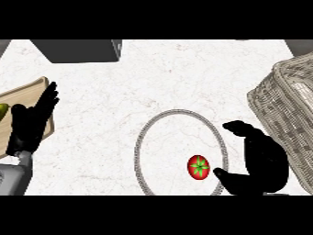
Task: Pick the tomato from the placemat and place it in the basket
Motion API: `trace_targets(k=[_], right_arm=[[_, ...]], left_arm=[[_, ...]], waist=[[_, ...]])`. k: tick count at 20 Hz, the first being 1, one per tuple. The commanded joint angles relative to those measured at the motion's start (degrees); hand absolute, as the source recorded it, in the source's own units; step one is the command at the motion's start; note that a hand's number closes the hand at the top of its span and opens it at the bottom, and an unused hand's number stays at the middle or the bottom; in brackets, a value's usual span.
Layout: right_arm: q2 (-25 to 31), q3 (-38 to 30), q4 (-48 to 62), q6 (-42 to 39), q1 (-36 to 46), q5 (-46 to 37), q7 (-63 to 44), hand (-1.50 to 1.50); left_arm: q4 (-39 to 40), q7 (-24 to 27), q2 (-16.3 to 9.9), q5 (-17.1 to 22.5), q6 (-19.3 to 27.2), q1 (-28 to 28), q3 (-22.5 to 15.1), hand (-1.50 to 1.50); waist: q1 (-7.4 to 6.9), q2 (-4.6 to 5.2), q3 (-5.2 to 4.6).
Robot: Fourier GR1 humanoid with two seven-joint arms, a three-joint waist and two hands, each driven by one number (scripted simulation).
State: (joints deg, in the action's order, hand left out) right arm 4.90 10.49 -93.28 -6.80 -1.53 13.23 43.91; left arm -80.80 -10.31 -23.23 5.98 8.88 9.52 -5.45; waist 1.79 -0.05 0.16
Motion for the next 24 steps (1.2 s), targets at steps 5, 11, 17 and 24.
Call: trace_targets(k=[5, 11, 17, 24], right_arm=[[6.5, -1.2, -6.3, 19.8, -13.4, -22.6, -7.2, -1.50], [25.3, -4.1, -16.2, 11.9, -19.0, -32.7, -22.9, -1.50], [34.2, -0.8, -31.8, -0.8, -28.6, -32.9, -34.4, -1.50], [31.7, -4.1, -37.9, -7.2, -29.2, -30.2, -41.7, -1.50]], left_arm=[[0.7, -1.2, 0.0, -0.3, -0.3, -0.3, 0.0, 0.00], [1.4, -1.5, 0.2, -0.9, -0.1, 0.3, -0.2, 0.00], [-1.1, -2.5, 0.6, -0.7, -0.5, -0.3, -0.4, 0.00], [3.6, -1.4, 3.4, -2.4, -2.1, 3.1, 1.0, 0.00]], waist=[[1.35, -0.47, -0.54], [0.89, -0.26, -0.67], [-0.40, -0.35, -0.39], [-1.23, 0.01, -0.17]])
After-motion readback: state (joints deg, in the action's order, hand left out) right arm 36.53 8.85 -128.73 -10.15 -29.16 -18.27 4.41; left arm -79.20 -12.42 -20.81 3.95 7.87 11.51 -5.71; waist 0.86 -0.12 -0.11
